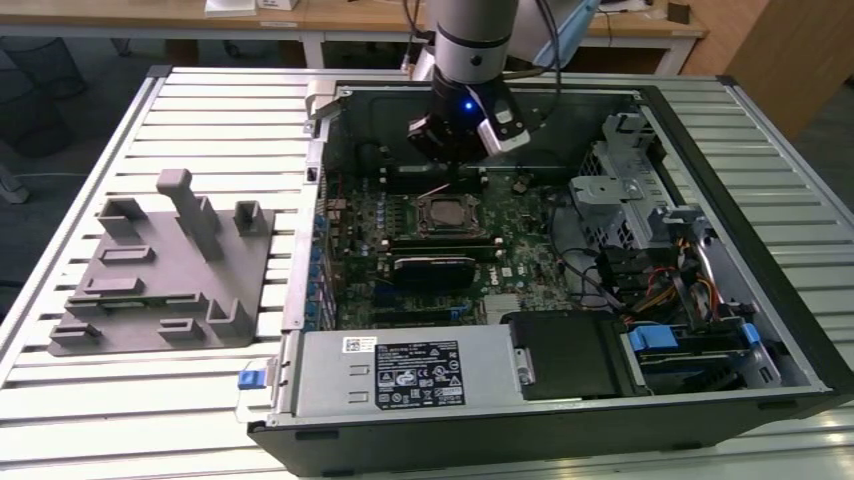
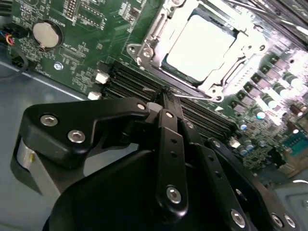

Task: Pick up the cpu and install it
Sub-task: 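Install the first cpu locking lever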

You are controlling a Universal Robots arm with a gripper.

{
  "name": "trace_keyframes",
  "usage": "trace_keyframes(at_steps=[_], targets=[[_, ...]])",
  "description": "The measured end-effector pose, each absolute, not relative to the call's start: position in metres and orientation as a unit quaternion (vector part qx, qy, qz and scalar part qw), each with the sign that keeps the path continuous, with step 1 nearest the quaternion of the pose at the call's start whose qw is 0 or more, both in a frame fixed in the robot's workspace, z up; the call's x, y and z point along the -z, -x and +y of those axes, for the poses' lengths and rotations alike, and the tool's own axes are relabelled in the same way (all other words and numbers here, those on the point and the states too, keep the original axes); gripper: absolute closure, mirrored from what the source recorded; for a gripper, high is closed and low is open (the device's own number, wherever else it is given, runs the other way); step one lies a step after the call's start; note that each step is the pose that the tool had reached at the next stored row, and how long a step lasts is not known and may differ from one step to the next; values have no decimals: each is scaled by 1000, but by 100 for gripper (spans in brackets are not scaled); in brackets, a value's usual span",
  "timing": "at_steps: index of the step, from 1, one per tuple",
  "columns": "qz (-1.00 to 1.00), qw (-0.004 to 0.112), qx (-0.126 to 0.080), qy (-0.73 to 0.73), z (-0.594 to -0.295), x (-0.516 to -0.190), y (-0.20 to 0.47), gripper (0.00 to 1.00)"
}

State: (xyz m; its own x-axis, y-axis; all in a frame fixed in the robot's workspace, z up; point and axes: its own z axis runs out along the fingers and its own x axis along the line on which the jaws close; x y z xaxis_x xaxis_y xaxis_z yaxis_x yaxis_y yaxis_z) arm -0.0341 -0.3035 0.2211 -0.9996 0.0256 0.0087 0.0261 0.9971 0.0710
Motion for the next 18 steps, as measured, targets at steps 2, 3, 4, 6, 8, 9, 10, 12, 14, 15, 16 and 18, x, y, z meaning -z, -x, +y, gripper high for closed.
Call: trace_keyframes(at_steps=[2, 3, 4, 6, 8, 9, 10, 12, 14, 15, 16, 18], targets=[[-999, 4, 35, 13, -303, -219, 33, 89], [-999, 4, 35, 13, -303, -217, 32, 89], [-999, 4, 35, 13, -303, -216, 32, 89], [-999, 4, 34, 13, -303, -211, 32, 89], [-999, 4, 34, 13, -303, -209, 31, 89], [-999, 4, 34, 13, -303, -208, 31, 89], [-999, 4, 34, 13, -303, -206, 30, 89], [-999, 4, 34, 13, -303, -205, 30, 89], [-999, 4, 34, 13, -303, -203, 29, 89], [-999, 4, 34, 13, -303, -202, 28, 89], [-999, 4, 34, 13, -303, -201, 28, 89], [-999, 4, 34, 13, -303, -200, 28, 89]])
